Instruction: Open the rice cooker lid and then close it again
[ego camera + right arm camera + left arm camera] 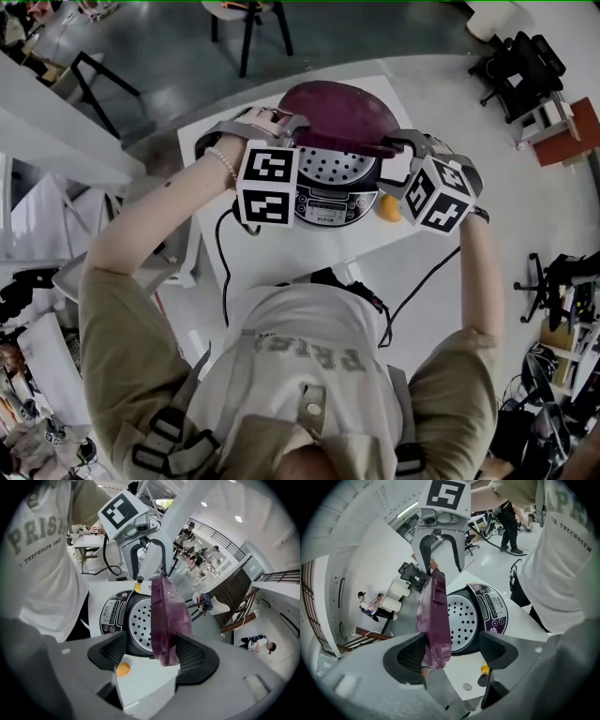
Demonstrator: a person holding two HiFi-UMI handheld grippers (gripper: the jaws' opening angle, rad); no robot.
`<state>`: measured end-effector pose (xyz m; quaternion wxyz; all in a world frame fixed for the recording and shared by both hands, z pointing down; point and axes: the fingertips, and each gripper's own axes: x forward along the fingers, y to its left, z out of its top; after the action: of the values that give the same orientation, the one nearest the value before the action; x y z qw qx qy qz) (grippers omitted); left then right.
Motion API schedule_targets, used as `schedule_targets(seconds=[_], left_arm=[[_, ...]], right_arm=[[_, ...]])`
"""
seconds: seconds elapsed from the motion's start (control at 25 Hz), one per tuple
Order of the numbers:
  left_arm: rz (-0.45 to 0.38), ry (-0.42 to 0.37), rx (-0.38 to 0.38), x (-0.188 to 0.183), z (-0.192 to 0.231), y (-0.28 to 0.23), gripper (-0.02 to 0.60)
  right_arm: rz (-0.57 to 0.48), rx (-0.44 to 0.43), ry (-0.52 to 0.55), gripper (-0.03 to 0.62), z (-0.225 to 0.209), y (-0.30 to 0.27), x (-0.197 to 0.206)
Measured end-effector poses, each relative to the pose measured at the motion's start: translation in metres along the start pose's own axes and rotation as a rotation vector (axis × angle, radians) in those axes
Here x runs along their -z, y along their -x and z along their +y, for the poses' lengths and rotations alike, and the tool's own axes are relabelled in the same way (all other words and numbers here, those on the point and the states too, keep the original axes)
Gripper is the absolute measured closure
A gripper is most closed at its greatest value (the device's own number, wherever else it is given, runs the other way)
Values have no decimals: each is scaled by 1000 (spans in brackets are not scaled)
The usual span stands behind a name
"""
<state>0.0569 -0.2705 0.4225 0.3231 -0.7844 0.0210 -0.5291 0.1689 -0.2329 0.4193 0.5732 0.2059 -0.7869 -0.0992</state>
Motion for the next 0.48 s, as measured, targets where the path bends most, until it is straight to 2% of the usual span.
schedule_targets(seconds=[0.48], left_arm=[[8,-20,73,1,-37,-12,185]], right_arm=[[5,-78,-11,253,36,-15,6]])
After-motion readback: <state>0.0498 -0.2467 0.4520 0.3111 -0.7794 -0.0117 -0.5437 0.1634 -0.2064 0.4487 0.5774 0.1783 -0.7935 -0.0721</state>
